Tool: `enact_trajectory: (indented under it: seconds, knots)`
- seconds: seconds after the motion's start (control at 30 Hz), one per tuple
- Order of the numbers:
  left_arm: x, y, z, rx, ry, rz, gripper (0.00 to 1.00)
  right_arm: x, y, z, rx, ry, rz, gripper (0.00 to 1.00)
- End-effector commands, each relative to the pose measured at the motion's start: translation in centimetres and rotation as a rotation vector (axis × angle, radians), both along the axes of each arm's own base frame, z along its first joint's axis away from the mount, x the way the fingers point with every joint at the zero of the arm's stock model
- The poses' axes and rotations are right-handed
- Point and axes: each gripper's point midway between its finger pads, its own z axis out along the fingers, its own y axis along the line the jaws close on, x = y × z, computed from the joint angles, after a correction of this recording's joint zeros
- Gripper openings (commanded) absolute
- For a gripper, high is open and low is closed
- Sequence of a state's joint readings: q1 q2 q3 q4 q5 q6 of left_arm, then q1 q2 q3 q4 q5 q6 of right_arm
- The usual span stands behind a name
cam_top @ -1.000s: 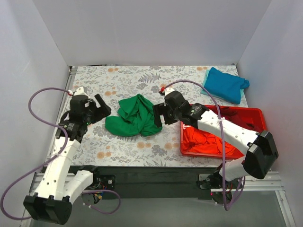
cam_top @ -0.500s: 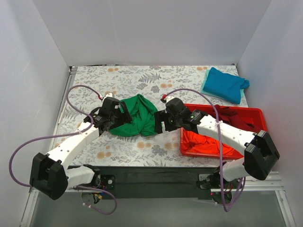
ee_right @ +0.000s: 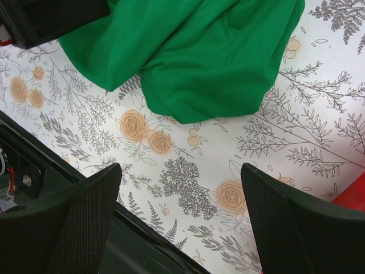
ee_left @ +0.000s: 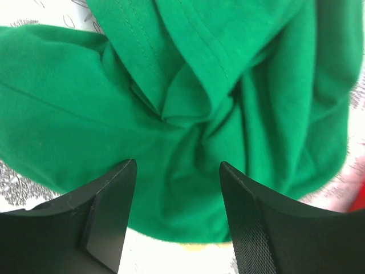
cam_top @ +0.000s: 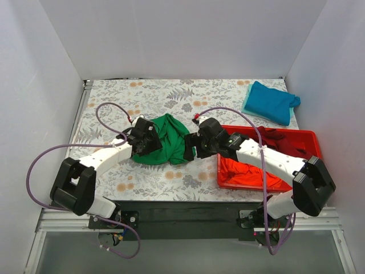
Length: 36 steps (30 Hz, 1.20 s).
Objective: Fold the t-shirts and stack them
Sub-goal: Flatten the tshirt out
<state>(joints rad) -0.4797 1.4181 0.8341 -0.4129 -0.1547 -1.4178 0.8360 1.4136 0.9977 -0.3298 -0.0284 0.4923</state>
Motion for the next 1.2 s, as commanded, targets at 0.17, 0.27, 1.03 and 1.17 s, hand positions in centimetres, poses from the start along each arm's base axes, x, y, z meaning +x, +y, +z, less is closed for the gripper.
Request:
enact_trajectory:
  seconds: [0.17,0.27,1.03,1.17]
  knots:
    - [3.8,-0.8,1.1,0.025,-0.081,0.017,0.55,0.3,0.6,-1.1,0.011,0.007,0.001,0.91]
    - [4.3,-1.2,1.0,0.011,-0.09,0.021,0.52,0.7,1.2,-1.5,0.006,0.016,0.005,0.9]
    - [6.7,-2.1,3.1,-0.003,-0.146,0.035,0.0,4.7,3.9,-6.0,-0.04,0.064,-0.009,0.74]
    - [6.6,-0.9,6.7,-0.003,-0.209,0.056,0.0,4.6,4.5,-6.5,-0.016,0.081,-0.002,0.59]
